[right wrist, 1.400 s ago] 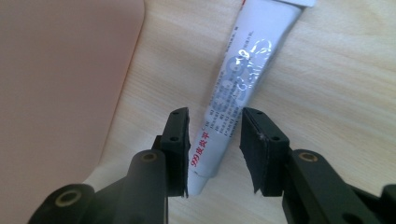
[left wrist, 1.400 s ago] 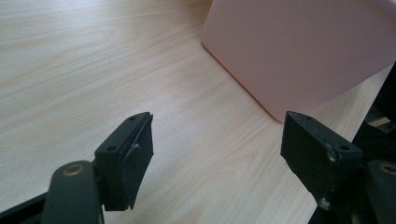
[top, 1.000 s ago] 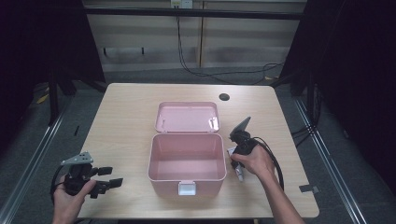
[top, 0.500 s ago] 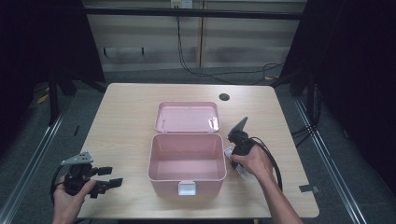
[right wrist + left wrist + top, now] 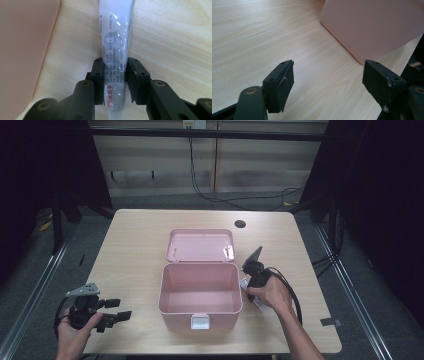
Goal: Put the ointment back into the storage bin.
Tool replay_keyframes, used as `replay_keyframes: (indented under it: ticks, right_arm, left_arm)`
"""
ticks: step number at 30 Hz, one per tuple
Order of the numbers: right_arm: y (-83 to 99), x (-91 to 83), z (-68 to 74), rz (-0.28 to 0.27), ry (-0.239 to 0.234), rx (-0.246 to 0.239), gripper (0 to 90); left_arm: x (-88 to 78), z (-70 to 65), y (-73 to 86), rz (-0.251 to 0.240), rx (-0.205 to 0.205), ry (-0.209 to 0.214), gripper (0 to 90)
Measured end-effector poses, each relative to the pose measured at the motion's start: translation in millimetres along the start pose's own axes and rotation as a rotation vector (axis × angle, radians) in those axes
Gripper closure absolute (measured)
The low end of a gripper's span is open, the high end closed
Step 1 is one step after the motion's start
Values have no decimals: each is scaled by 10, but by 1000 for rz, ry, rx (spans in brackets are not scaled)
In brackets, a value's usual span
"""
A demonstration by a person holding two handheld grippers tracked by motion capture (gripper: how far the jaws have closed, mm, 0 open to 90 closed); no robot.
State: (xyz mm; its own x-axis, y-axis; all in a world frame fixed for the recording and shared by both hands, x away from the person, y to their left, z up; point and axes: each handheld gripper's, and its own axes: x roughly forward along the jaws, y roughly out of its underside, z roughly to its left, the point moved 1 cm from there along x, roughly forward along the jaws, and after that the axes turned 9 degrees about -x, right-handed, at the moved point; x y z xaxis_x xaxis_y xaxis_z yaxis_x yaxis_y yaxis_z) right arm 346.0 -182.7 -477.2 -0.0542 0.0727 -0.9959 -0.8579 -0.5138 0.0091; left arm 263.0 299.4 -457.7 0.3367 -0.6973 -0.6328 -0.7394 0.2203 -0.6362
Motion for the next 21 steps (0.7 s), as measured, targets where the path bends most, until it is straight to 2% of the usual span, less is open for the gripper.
replay_keyframes:
  ticks: [2,8,21]
  right_arm:
    - [7,-56,-9,-15,3,-9,724]
    - [36,-128,-27,-26,-12,-29,724]
    - [86,-219,-33,-7,-5,-73,725]
  left_arm:
    - [0,2,0,-3,-4,-1,253]
    - [0,1,0,-3,-4,-1,253]
    - [-2,0,1,-6,-3,-1,253]
